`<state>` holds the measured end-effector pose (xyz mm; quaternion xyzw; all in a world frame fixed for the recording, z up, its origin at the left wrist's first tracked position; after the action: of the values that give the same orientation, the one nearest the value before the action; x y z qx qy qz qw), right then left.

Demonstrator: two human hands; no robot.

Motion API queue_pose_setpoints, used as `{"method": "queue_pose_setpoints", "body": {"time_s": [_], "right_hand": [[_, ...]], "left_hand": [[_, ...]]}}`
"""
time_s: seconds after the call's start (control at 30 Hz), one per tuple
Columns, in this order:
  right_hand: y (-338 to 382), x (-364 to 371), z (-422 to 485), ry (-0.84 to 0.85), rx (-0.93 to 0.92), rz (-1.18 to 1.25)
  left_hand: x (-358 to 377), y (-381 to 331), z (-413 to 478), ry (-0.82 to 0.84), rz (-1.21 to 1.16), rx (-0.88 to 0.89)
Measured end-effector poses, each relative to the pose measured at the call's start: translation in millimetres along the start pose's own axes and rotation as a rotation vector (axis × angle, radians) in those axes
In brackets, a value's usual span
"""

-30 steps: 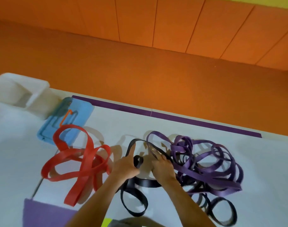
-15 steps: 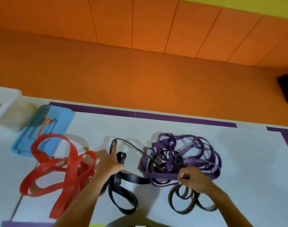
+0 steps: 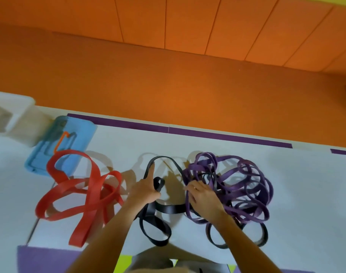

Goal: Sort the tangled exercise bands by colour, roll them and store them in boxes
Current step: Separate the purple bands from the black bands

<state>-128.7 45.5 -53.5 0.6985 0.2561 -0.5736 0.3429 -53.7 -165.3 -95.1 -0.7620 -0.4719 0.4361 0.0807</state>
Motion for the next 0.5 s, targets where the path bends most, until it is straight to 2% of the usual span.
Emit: {"method": "queue_pose_setpoints", "body": {"time_s": [0.03, 0.17, 0.33, 0.5], "right_hand": [[10, 10, 9, 0.037, 0.009, 0.016], [11, 46, 21, 0.240, 0.271, 0.068], [11, 46, 8, 0.173, 0.360, 0.030], [-22, 28, -7, 0.174, 0.430, -0.038]], "left_hand": [[1, -1, -1, 0.001, 0.004, 0.009], [3, -3, -5, 0.011, -0.009, 0.013], [0, -3, -4, 0.015, -0.013, 0.026], [7, -5, 2, 0.029, 0.022, 0.014]]}}
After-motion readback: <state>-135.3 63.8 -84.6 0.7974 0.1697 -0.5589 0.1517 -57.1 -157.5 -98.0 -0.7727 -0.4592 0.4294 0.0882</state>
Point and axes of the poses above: each hand's wrist, its own z-axis towards the middle knuckle, its own x-axis out of the palm, y = z × x, the point moved 7 cm from there along z, towards the middle knuckle, and after that the axes turned 12 degrees about -z, right-handed, at the moved point
